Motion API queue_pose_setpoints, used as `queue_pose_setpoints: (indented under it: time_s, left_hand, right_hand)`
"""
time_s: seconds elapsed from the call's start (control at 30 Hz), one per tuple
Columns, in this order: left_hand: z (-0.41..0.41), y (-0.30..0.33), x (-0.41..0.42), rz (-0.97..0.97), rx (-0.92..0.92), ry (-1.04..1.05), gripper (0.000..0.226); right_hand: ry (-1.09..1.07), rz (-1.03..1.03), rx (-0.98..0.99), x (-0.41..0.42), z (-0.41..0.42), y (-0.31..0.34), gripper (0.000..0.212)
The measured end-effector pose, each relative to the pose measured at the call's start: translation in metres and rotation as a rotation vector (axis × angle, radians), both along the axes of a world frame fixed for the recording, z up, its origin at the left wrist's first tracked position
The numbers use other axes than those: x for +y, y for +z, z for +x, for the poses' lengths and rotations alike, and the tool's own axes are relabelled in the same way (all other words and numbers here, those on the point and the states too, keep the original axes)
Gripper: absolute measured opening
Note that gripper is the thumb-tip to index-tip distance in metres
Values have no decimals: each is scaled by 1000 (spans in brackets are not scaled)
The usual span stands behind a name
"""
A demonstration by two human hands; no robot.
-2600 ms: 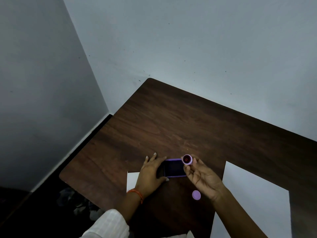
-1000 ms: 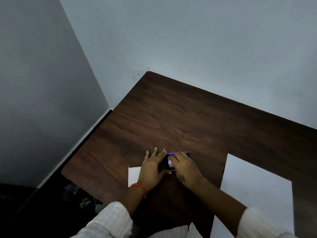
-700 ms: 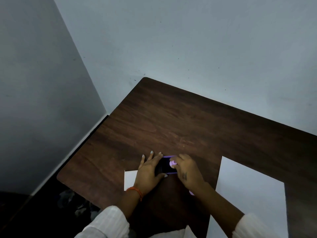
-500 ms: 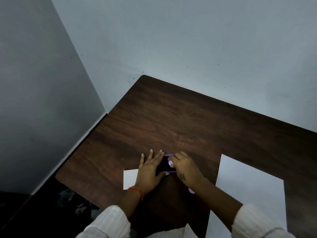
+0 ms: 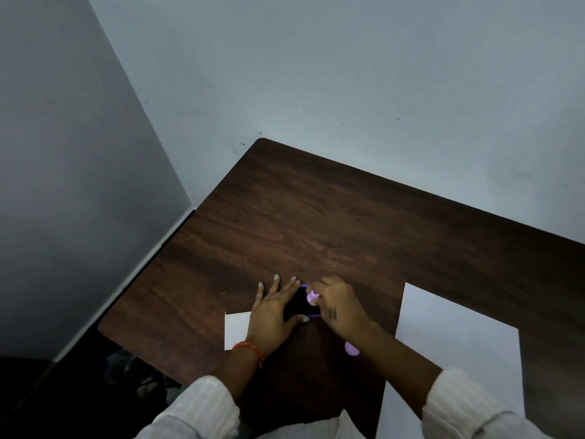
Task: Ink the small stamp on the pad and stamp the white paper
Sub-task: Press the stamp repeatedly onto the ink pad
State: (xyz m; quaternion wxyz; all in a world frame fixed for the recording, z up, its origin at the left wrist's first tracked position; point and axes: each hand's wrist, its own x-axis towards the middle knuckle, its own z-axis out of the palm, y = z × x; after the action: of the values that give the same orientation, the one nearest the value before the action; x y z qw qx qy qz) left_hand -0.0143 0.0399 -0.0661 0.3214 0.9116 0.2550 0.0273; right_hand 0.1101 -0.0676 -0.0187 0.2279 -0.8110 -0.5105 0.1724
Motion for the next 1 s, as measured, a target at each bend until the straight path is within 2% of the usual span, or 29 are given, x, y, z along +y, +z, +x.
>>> queue_pose_setpoints:
  time_s: [0.07,0.1,0.27,0.47,0.53,0.67,0.73,0.83,1.0]
  left_hand:
    - [0,0,0,2,5,0,72]
    - [-1,0,0,1,3,4,72]
    - [-1,-1,0,4,7,5,72]
    - [2,-1,-1,-13,-3,40,71]
    - [2,-1,-1,-10,5,36,71]
    - [2,0,0,-9,15,31,71]
    - [3,0,0,-8,15,34,72]
    - [3,0,0,-4,20,34,71]
    - [3,-2,0,1,19,31,71]
  right_hand:
    - [-86,45,145,-1,4,3,15]
    - [-91,31,146,-4,5,4,15]
    - [47,-24,-125,-17,-6,-9,24]
    - [-61,-29,-125,-5,-9,-6,31]
    - [-69,-13,-91,-6,-9,-3,27]
    - [-149,20,151,-6,16,10,10]
    - [-144,10,99,-8,15,9,11]
    - [-90,-46,-102,-9,3,-4,16]
    - [-95,-96,-63,-2,16,0,13]
